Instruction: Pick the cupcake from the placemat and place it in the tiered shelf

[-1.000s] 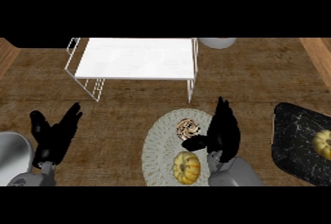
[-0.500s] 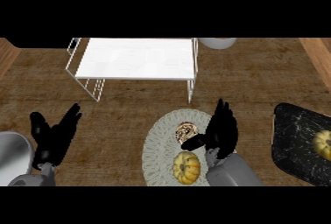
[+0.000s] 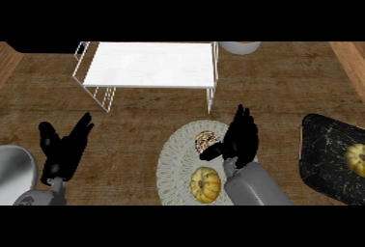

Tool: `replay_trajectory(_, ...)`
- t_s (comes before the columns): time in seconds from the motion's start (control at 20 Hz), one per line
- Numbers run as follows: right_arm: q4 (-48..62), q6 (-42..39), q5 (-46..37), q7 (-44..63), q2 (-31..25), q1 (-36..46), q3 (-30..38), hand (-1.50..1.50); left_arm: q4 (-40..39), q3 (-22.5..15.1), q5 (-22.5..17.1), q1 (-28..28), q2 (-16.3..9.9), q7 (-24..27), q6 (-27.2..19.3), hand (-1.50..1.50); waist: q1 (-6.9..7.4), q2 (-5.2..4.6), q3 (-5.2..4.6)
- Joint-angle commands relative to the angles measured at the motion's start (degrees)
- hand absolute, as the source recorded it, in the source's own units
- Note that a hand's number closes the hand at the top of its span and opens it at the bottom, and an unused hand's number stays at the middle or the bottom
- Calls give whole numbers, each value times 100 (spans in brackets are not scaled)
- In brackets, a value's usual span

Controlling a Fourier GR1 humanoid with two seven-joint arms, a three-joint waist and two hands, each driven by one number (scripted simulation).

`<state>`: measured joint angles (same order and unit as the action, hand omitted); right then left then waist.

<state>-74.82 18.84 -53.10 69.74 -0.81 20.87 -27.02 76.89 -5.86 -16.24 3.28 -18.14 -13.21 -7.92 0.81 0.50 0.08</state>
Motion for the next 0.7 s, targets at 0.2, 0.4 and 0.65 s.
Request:
replay_trajectory(0.2,847,-889,951,448,77,430,-453,150,-191,47,-64,67,-17,-90,237,0,90,-93,-13)
replay_trajectory(0.4,1471,545,1337,171,78,874,-660,150,-596,120,100,305,255,42,85,0,14,-76,-8)
replay_trajectory(0.65,1155,906,1309,370,77,1033,-1120,150,-330,160,135,201,223,-6,210,0,-10,-59,-9)
